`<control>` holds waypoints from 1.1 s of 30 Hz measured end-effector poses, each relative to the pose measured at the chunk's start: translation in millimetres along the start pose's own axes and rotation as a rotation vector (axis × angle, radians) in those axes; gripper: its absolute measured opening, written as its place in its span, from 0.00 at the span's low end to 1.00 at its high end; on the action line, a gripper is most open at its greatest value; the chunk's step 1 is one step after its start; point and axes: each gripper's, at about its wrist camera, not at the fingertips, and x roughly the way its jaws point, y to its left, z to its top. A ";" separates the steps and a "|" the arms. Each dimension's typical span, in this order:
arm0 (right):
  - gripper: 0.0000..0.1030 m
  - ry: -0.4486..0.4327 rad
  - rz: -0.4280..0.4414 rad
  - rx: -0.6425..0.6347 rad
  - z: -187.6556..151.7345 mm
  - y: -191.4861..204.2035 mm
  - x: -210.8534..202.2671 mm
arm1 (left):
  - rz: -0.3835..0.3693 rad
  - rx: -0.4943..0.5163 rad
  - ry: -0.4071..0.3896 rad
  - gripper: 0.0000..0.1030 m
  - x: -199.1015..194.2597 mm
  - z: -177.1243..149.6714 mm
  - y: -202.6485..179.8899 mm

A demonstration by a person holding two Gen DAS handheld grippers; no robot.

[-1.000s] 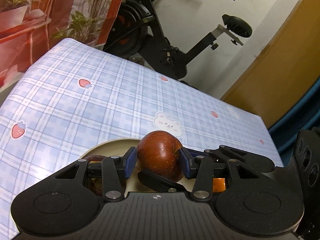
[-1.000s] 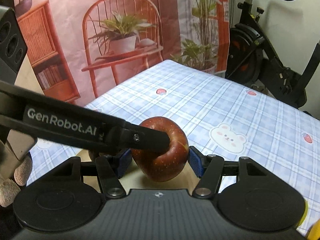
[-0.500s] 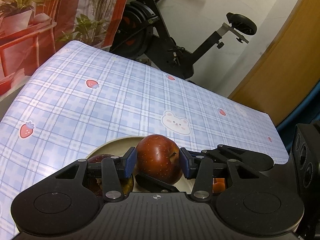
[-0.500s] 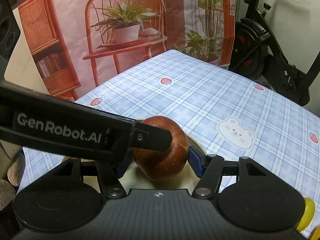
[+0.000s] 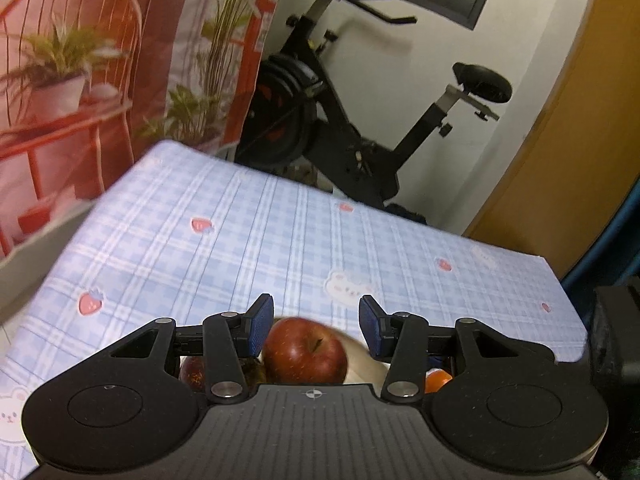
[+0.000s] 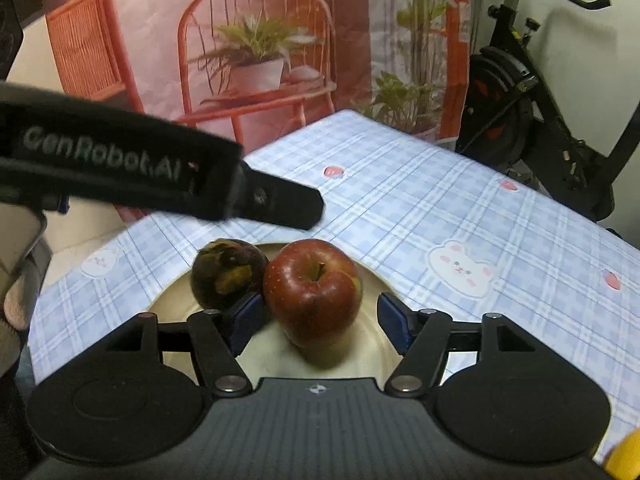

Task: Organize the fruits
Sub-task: 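Set the apple beside the mangosteen and open the left gripper, then move the left gripper to a yellow lemon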

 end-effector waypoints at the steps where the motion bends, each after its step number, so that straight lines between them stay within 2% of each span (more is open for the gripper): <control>1: 0.65 -0.015 0.001 0.008 -1.8 -1.7 -7.3 | 0.001 0.010 -0.012 0.48 -3.4 0.8 -5.0; 5: 0.65 -0.113 -0.004 0.049 -16.0 -11.1 -47.2 | -0.020 0.049 -0.065 0.49 -14.4 -0.2 -28.7; 9: 0.65 -0.200 -0.020 0.057 -39.5 -29.3 -87.9 | -0.060 0.078 -0.082 0.50 -16.1 -6.7 -54.0; 13: 0.65 -0.259 -0.094 0.088 -60.3 -58.7 -123.6 | -0.097 0.127 -0.078 0.50 -13.7 -13.4 -81.2; 17: 0.65 -0.323 -0.220 0.116 -86.3 -91.9 -156.4 | -0.138 0.171 -0.091 0.50 -13.2 -23.5 -105.5; 20: 0.65 -0.334 -0.299 0.134 -105.3 -113.2 -169.9 | -0.171 0.193 -0.096 0.52 -8.8 -32.8 -121.9; 23: 0.65 -0.334 -0.339 0.181 -125.3 -132.4 -179.0 | -0.193 0.229 -0.080 0.52 -2.2 -41.4 -137.9; 27: 0.66 -0.327 -0.359 0.227 -147.4 -149.6 -185.2 | -0.224 0.262 -0.030 0.52 10.3 -52.0 -161.5; 30: 0.72 -0.303 -0.377 0.236 -161.5 -154.6 -185.7 | -0.250 0.284 0.016 0.52 22.1 -57.7 -177.8; 33: 0.72 -0.283 -0.373 0.253 -171.8 -156.8 -184.8 | -0.275 0.324 0.052 0.52 32.6 -64.4 -194.9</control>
